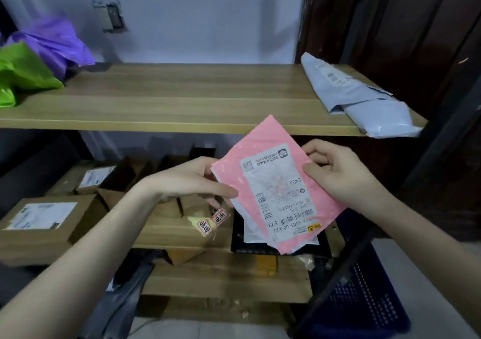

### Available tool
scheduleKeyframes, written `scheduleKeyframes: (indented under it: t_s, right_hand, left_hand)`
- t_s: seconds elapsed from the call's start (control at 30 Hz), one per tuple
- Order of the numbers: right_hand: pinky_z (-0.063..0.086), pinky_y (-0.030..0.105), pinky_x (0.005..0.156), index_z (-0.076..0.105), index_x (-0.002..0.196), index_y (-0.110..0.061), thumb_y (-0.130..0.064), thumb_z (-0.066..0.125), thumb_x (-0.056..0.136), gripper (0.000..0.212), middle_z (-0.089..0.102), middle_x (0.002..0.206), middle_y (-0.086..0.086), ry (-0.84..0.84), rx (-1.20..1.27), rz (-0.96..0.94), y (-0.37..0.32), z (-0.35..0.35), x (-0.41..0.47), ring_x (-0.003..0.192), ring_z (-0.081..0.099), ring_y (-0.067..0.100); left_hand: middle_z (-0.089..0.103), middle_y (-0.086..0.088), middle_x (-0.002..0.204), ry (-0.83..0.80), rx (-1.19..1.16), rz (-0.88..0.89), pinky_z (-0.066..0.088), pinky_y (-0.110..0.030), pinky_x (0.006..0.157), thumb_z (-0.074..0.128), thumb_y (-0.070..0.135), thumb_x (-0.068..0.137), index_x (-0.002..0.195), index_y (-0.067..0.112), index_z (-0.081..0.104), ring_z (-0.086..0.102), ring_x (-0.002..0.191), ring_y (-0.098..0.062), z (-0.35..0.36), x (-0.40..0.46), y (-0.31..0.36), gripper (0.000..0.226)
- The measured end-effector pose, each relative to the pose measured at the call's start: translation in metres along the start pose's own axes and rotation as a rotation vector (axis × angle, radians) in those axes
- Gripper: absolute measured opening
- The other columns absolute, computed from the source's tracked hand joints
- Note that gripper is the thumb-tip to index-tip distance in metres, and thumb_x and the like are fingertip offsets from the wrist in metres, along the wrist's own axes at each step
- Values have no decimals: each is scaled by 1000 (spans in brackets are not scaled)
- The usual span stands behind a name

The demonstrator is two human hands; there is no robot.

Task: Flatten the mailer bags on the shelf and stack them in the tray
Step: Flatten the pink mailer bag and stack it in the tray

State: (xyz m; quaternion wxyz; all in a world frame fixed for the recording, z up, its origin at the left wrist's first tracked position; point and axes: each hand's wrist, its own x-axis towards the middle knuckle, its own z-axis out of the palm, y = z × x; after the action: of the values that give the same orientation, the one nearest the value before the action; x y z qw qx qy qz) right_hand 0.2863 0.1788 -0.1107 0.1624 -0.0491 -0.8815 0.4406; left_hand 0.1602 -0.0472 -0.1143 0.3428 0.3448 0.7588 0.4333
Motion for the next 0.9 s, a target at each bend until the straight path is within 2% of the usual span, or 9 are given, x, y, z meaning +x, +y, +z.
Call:
scheduleKeyframes:
  t_s: [0.1,0.17,0.23,0.4,0.53,0.67,0.73,0.83,0.9]
  right_hand:
    - [46,32,58,61,96,-14,-4,52,85,18,60,61,1,-106,-110,109,31,9,-11,57,51,18]
    - [56,33,62,53,104,-13,-3,53,87,20,60,66,-12,-135,-155,177,49,20,-18,66,61,12]
    - [58,35,61,38,106,-18,-2,54,88,29,64,75,-1,-93,-133,255,70,33,-19,73,65,16]
    - [50,35,65,42,90,-17,-2,56,86,21,58,77,2,123,-204,369,138,59,-4,82,63,24]
    - [45,25,78,60,110,-9,-4,53,89,23,62,101,-1,6,-177,457,167,73,20,99,59,20]
    - [37,7,45,52,128,-8,5,47,87,43,54,115,10,-86,-281,417,193,89,36,61,48,4]
    - [36,8,44,49,131,-7,4,46,89,44,50,129,12,-123,-357,383,204,97,40,65,49,7]
    - [40,9,62,44,136,-8,2,44,91,46,44,137,12,-160,-449,393,216,104,40,95,55,23]
    - [45,26,86,43,136,-10,-3,47,90,47,41,138,12,-202,-510,415,223,109,37,121,42,27]
  left_hand:
    - [71,-12,103,95,-108,-55,57,-23,68,61,7,88,107,6,67,68,90,-24,18,20,-33,20]
    - [68,-15,98,201,-228,-99,57,-23,69,58,10,90,106,7,65,66,83,-19,33,36,-53,18]
    - [66,-10,97,260,-365,-140,56,-21,64,59,19,90,113,12,60,66,73,-11,51,54,-71,23]
    - [62,-8,111,216,-307,-158,55,-22,63,70,15,84,138,47,14,68,92,-21,92,98,-114,84]
    - [50,-6,132,374,79,-16,57,-35,74,64,7,84,132,29,46,64,88,-19,101,142,-139,55]
    - [47,-13,129,416,276,-98,41,-29,95,58,10,88,136,17,46,55,111,-29,105,169,-150,50]
    - [41,-12,133,390,277,-142,42,-31,97,54,8,90,139,14,40,54,113,-31,107,177,-152,52]
    - [40,-9,129,315,313,-167,48,-37,96,54,10,91,131,14,45,53,112,-30,110,182,-163,41]
    - [41,-8,127,306,464,-204,43,-38,98,58,20,89,101,19,52,44,119,-28,112,184,-173,13]
